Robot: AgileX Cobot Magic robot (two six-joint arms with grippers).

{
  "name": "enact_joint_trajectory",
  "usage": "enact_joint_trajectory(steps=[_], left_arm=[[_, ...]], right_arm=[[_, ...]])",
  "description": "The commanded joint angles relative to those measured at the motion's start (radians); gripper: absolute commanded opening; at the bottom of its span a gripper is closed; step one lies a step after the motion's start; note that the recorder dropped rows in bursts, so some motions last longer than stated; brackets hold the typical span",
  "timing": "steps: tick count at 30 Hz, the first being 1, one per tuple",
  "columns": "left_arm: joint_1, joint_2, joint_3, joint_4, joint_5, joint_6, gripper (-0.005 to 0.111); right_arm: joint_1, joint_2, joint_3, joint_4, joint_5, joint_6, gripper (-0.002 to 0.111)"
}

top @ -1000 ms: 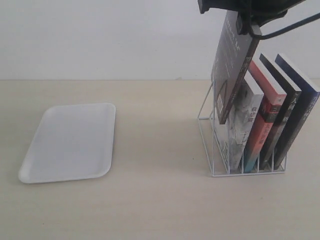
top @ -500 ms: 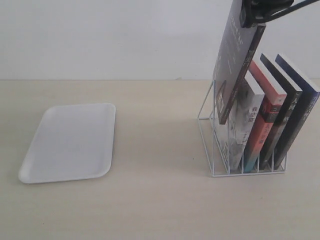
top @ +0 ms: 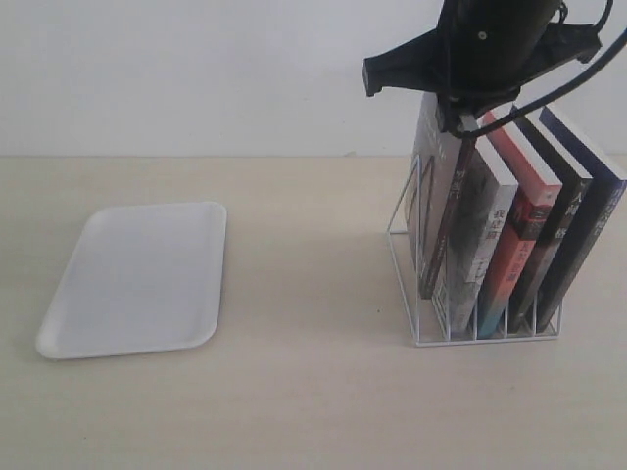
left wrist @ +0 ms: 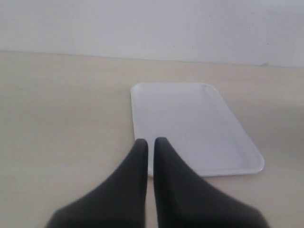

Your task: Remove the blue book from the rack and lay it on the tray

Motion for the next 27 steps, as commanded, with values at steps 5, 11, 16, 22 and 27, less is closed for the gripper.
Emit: enact_joint_trajectory(steps=[5,11,16,22,27], left_arm=[[0.003,-0.003,0.003,0.0,-0.006,-0.008,0.005],[0.003,-0.003,0.003,0.0,-0.006,-0.008,0.005],[0.003,-0.003,0.003,0.0,-0.006,-0.008,0.005],[0.003,-0.003,0.003,0.0,-0.006,-0.008,0.005],[0.003,-0.003,0.003,0.0,-0.006,-0.008,0.005]], right_arm=[[-0.001,0.048,0.006,-0.055,-0.008,0.027,0.0],[-0.001,0.057,0.006,-0.055,-0.041,0.052,0.026],[-0.001,0.057,0.006,-0.055,-0.034,0.049,0.051],[-0.001,0.036,-0.008,-0.067,-0.021,-0.01,0.051],[-0.001,-0.021,-0.085,-0.093,0.047,-0.029,0.051]])
